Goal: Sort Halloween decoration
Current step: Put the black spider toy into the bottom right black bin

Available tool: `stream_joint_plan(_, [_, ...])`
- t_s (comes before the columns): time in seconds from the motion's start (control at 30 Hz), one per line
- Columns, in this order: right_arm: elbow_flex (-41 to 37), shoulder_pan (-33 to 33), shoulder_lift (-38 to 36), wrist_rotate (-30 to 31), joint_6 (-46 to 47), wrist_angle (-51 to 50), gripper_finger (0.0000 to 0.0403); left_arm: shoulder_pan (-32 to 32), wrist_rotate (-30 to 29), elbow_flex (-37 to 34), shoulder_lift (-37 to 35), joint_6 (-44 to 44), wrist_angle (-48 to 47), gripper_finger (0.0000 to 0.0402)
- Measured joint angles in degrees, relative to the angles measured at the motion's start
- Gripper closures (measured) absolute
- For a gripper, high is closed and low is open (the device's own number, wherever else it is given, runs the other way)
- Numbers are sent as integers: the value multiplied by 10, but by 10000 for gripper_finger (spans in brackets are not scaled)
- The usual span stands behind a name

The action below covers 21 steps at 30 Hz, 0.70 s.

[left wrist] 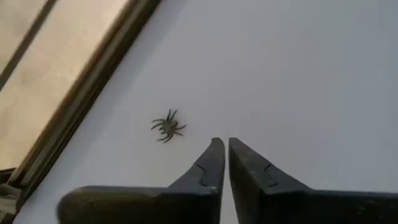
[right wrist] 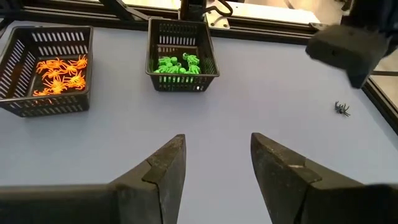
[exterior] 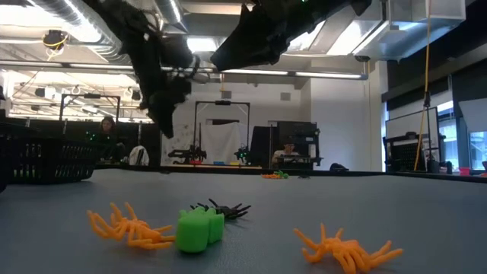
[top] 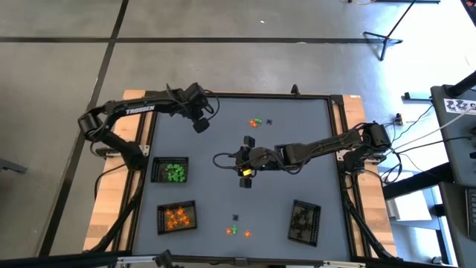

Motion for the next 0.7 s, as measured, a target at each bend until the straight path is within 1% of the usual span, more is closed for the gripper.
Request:
stream_joint_plan(0.17, [0,0,0,0,0,0,224,30,28,0,67,26,14,333])
stream_joint_plan(0.27, [0,0,0,0,0,0,224,45,21,0,110,28,34,302])
stream_joint_plan(0.37, [0,0,0,0,0,0,224,64,0,0,146,29,61,281])
stream_joint_plan(0.43, [0,0,0,0,0,0,224,78,-6,0,166,29,78,272])
stream_joint_plan(0.53, [0,0,0,0,0,0,224,98,3,2,180,26,91,268])
stream_joint_plan(0.7, [0,0,0,-1,0,0,224,115,17,2,182,15,98,271])
